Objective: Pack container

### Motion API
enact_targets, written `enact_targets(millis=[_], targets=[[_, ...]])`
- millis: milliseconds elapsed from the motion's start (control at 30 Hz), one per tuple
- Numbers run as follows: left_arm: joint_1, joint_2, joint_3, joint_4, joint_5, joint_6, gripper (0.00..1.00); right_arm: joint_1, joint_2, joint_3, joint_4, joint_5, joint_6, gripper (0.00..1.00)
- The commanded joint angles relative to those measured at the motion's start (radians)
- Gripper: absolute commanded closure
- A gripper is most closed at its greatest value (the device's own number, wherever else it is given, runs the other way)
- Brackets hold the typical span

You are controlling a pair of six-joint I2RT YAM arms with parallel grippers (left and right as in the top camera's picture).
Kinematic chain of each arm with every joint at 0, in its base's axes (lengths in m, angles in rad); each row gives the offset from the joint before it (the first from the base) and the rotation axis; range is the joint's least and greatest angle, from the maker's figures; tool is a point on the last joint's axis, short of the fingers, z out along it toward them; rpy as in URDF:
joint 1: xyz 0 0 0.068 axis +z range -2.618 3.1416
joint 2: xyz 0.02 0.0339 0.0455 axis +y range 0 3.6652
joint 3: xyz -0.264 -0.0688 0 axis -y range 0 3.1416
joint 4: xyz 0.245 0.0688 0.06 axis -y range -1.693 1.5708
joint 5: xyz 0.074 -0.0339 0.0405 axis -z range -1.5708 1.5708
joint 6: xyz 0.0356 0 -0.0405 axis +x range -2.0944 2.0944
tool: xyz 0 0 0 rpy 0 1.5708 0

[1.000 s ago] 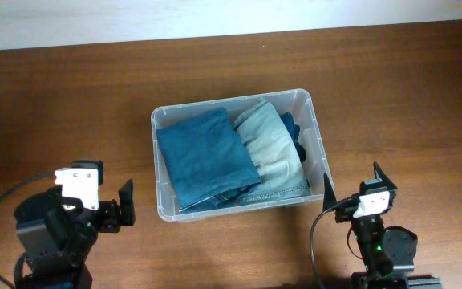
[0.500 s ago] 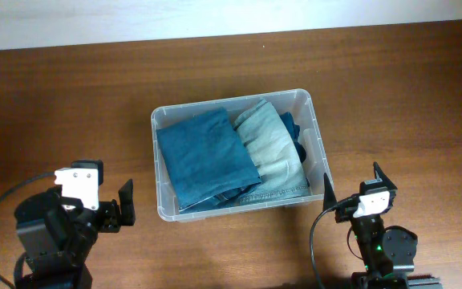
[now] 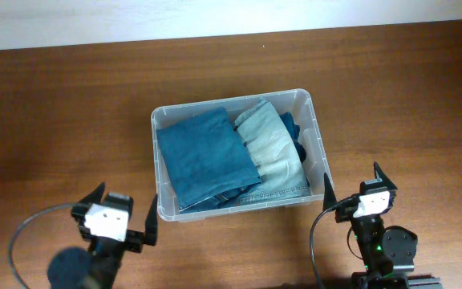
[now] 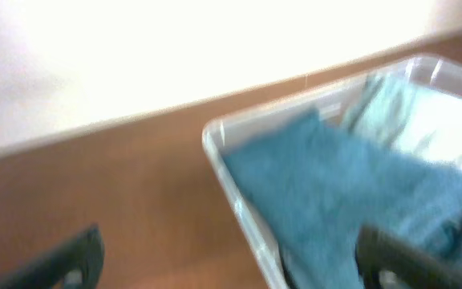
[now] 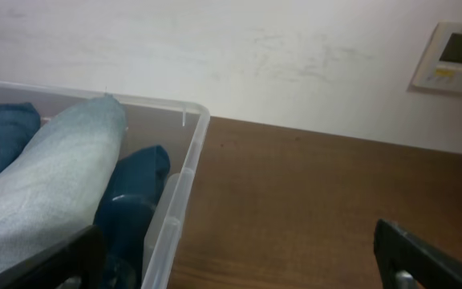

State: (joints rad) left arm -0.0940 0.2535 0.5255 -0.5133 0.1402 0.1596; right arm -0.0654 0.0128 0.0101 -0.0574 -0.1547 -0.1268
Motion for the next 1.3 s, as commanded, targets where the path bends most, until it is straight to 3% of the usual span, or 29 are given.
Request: enact_targets(millis=[0,200,333,567,1267], targets=[[-0.024,-0.122,-0.178,0.172,-0.059,-0.005,0.00,0.003,-0.004,-0.005,-0.007,0.009,0.011,0.02],[0.003,-0.225,-0.428,0.573,-0.083,-0.005,0.00,0.003,-0.004,-0.005,-0.007,0.009,0.011,0.02],[0.024,-0.249,-0.521,0.673,-0.091,-0.008,0.00,0.003,-0.004,-0.005,-0.007,0.009,0.011,0.02],[0.032,-0.248,-0.517,0.427,-0.095,-0.010,0.00,0.003,-0.004,-0.005,-0.007,0.009,0.011,0.01],[0.032,-0.242,-0.516,0.434,-0.097,-0.009,0.00,0.003,-0.004,-0.005,-0.007,0.009,0.011,0.02]])
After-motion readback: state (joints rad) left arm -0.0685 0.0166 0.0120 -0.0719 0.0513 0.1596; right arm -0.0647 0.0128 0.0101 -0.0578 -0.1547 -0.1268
